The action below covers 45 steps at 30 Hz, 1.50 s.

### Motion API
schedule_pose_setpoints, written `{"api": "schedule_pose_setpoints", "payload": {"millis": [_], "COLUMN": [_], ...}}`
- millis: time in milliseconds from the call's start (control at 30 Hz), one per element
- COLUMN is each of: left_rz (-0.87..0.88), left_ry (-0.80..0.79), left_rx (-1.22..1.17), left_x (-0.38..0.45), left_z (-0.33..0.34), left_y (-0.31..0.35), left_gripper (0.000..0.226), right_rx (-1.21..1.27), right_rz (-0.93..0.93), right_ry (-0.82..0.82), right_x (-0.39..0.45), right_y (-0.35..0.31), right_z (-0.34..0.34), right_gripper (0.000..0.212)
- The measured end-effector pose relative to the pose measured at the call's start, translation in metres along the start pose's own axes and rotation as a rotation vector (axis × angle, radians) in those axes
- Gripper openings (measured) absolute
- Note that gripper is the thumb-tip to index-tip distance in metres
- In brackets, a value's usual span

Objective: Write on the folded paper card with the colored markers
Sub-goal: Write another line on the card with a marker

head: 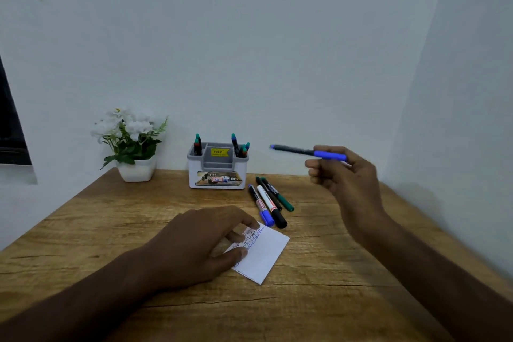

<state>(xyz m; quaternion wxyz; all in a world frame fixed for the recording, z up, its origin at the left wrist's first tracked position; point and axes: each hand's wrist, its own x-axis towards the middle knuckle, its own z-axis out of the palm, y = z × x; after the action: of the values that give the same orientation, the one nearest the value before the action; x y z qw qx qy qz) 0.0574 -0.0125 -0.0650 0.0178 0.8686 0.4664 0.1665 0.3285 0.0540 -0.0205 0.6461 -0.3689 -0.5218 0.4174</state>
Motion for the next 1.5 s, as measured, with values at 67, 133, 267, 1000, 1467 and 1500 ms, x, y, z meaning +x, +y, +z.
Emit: {"api": "schedule_pose_setpoints", "payload": {"millis": [67, 133, 267, 1000, 1467, 1500], "left_rz": [-0.014, -0.038, -0.110, -0.088, -0.083, -0.084], "left_ry": [-0.005, 0.005, 0.043, 0.064, 0.117, 0.119], "left_rx": [0.014, 0.016, -0.004, 0.051, 0.108, 0.108], "left_x": [0.000, -0.001, -0.001, 0.001, 0.004, 0.004], "left_z": [0.000, 0.000, 0.000, 0.006, 0.010, 0.010], "left_y": [0.002, 0.003, 0.008, 0.007, -0.003, -0.003], "left_gripper": [0.045, 0.047, 0.052, 0.077, 0.072, 0.074], "right_rx": [0.125, 0.130, -0.051, -0.139, -0.126, -0.101], "right_rz": [0.114, 0.189, 0.059, 0.066, 0.123, 0.143], "right_ry": [-0.036, -0.076, -0.309, -0.468, -0.546, -0.541], "right_x": [-0.015, -0.027, -0.046, -0.050, -0.048, -0.049], "right_y": [0.008, 0.015, 0.025, 0.034, 0.033, 0.033], "right_z": [0.013, 0.025, 0.038, 0.044, 0.039, 0.039], "right_gripper": [0.022, 0.025, 0.042, 0.031, 0.022, 0.024]}}
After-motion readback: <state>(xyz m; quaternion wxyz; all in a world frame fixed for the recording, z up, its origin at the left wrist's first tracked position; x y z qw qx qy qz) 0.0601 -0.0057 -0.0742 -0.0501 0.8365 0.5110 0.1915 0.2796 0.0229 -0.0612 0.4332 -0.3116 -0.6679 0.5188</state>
